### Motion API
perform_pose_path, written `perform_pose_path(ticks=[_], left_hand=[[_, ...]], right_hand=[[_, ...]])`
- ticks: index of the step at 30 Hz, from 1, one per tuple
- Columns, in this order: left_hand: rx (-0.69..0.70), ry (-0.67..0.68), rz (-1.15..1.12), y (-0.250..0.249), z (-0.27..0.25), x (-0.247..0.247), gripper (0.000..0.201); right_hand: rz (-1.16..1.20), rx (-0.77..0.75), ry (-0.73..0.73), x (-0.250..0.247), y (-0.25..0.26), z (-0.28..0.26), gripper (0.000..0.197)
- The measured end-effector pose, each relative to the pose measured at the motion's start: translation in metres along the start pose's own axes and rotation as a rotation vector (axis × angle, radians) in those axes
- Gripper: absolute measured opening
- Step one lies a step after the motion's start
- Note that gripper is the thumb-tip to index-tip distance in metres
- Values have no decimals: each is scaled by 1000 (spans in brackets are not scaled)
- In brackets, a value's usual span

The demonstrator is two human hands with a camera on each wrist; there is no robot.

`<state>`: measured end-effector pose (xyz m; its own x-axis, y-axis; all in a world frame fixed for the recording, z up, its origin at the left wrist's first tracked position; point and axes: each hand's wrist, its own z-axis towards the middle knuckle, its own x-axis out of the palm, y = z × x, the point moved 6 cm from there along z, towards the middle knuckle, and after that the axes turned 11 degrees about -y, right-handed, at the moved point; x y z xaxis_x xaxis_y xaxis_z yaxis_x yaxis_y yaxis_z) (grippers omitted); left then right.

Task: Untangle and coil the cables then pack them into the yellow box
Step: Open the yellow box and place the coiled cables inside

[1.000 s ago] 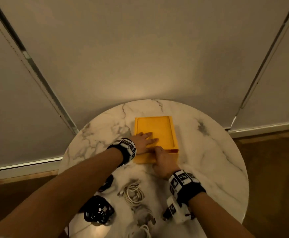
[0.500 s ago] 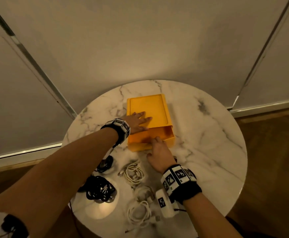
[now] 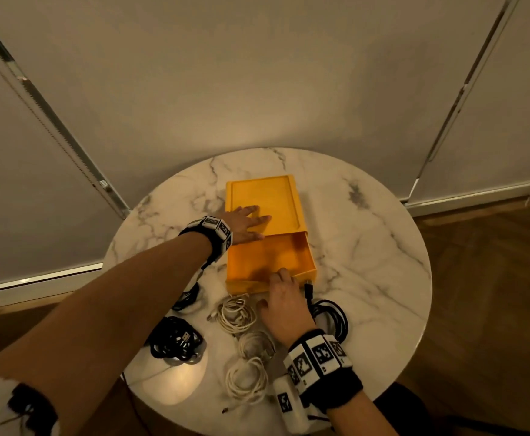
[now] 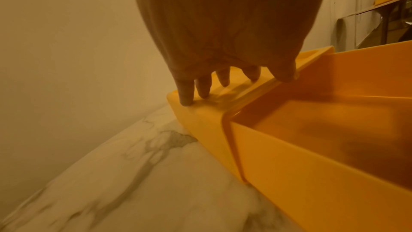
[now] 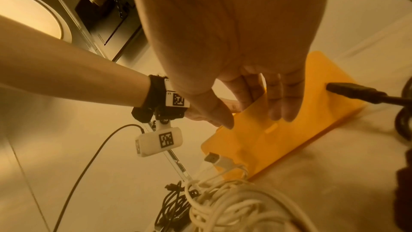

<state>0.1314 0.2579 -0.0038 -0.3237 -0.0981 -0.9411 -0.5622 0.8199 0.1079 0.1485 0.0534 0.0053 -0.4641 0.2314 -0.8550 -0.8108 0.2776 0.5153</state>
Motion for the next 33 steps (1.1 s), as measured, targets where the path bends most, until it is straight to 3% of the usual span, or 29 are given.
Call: perform_pose_path(ticks=[11,14,17,20,22,24,26,28,31,33], left_hand=[[1,-17,-24,3,-1,1,65],[-13,-23,-15,2,-2,1,65],[-30,-39,-30,-3,-8,-5,67],[-41,-256,-132,-5,-29,-24,64],[-76,-452,-288,-4,-59,-40,40],[-164,-539,-379,0,-95,-43,21],[-242,-456,-331,4,-125,-31,25],[-271,-237,-225,4,-143,-5,38],[-253,69,-170,-3,-154,35,54],[-248,188,-168,-12,-153,53,63]], right_hand=[[68,33,-24,11,-10,-17,38],[136,53,-3,7,-11,-12,38],[321,79,24,-8,-12,-9,51],[610,60,-74,-37,-25,-15,50],[718,143,-182,-57,-55,-23,49],[738,257,-262,-71,-92,-32,36],[683,309,-282,-76,-125,-38,30],[613,339,-238,-68,-146,-42,25],[616,386,-161,-51,-155,-47,22],[589,345,-183,-50,-147,-48,22]])
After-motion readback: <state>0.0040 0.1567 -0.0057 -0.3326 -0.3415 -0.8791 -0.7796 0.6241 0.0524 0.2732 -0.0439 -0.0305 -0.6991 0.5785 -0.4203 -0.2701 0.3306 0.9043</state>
